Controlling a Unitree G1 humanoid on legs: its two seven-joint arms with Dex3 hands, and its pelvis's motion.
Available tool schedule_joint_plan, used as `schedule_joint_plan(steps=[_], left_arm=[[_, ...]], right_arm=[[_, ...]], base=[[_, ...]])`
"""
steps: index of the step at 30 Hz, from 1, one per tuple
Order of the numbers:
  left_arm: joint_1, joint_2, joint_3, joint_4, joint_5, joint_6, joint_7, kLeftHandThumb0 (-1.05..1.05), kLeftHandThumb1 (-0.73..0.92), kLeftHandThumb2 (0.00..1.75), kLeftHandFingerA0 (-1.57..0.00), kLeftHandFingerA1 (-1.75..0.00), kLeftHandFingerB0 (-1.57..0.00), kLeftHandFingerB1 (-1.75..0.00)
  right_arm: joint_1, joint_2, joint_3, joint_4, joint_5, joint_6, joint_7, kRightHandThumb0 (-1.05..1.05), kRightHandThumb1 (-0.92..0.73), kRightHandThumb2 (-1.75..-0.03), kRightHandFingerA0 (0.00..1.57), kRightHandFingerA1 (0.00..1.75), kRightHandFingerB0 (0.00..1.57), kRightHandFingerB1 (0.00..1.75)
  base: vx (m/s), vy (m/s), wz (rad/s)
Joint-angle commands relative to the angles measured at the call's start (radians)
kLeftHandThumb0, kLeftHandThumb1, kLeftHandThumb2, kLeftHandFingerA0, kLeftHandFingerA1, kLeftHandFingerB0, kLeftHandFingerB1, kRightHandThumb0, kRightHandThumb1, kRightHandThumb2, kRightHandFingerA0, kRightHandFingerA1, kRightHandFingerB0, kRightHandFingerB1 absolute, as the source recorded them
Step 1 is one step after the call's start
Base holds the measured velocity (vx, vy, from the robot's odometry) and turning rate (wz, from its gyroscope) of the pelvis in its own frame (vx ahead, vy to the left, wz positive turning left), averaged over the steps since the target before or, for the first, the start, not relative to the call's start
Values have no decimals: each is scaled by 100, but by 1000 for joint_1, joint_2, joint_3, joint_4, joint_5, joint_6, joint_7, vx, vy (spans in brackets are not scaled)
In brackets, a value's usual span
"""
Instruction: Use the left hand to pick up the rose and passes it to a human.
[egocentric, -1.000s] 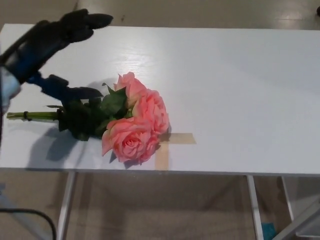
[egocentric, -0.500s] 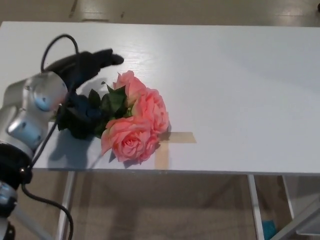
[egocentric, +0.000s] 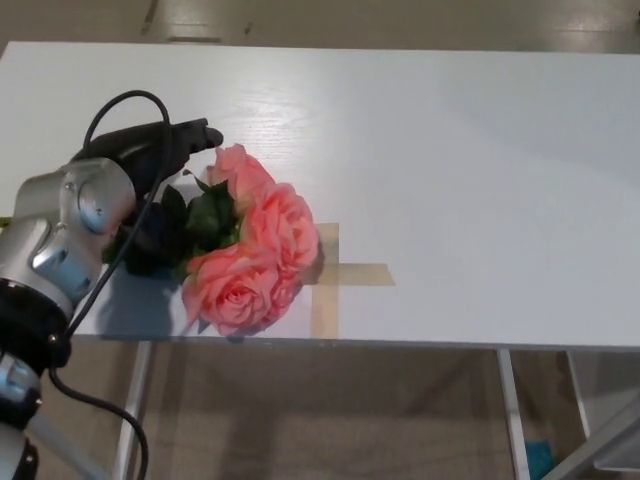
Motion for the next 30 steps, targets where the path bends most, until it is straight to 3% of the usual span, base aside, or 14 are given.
schedule_joint_plan(steps=[1,12,14,15,16,17,19,21,24,25,26,29,30], left_arm=[[-6,0,-9,17,45,6,13,-52,36,72,-6,-16,-6,-29],[-58,-5,3,47,40,14,-24,-55,39,71,-10,-18,-10,-26],[-72,-3,0,60,44,19,-29,-55,39,71,-10,-21,-9,-26],[-72,1,-5,73,48,21,-33,-51,36,72,-7,-29,-2,-30],[-77,1,-5,78,47,23,-39,-55,36,64,-8,-27,-8,-30],[-81,6,-4,81,46,27,-50,-50,36,71,-10,-38,0,-32],[-101,13,4,89,34,37,-81,-51,37,71,-10,-39,0,-31],[-158,17,42,91,1,52,-107,-54,38,67,-10,-26,-10,-29],[-195,24,76,77,-13,62,-124,-51,36,68,-8,-32,-7,-32],[-201,26,81,76,-13,60,-125,-54,37,59,-10,-30,-11,-29],[-214,33,89,69,-10,54,-127,-53,38,68,-9,-36,-3,-33],[-215,31,96,68,-4,53,-131,-53,38,68,-9,-36,-3,-33],[-225,49,117,29,-17,59,-152,-53,40,54,-14,-28,-11,-27]], right_arm=[[8,-8,2,3,-6,-5,-5,-55,-80,-64,61,58,24,29],[-6,-13,1,2,-5,1,1,-55,-80,-64,62,59,27,30],[-5,-15,3,3,-7,1,2,-55,-80,-64,62,59,28,30],[-2,-12,5,3,-8,1,3,-56,-80,-64,62,59,28,30],[-2,-13,6,3,-10,1,3,-56,-80,-64,61,58,29,30],[0,-11,9,3,-11,1,3,-56,-80,-64,61,58,29,30],[3,-10,12,4,-13,-1,3,-56,-80,-64,61,58,29,30],[4,-14,10,4,-8,0,3,-56,-80,-64,62,58,31,31],[-2,-14,10,5,-7,4,3,-56,-80,-64,62,58,32,31],[-2,-14,10,5,-8,4,2,-56,-80,-64,62,58,32,31],[-2,-12,10,5,-7,5,-1,-57,-80,-64,62,58,32,31],[-2,-12,10,5,-7,5,-1,-57,-80,-64,62,58,32,31],[-2,-13,13,4,-9,2,1,-57,-80,-64,62,58,32,31]], base=[[0,0,0],[0,0,0],[0,0,0],[0,0,0],[0,0,0],[0,0,0],[0,0,0],[0,0,0],[0,0,0],[0,0,0],[0,0,0],[0,0,0],[0,0,0]])
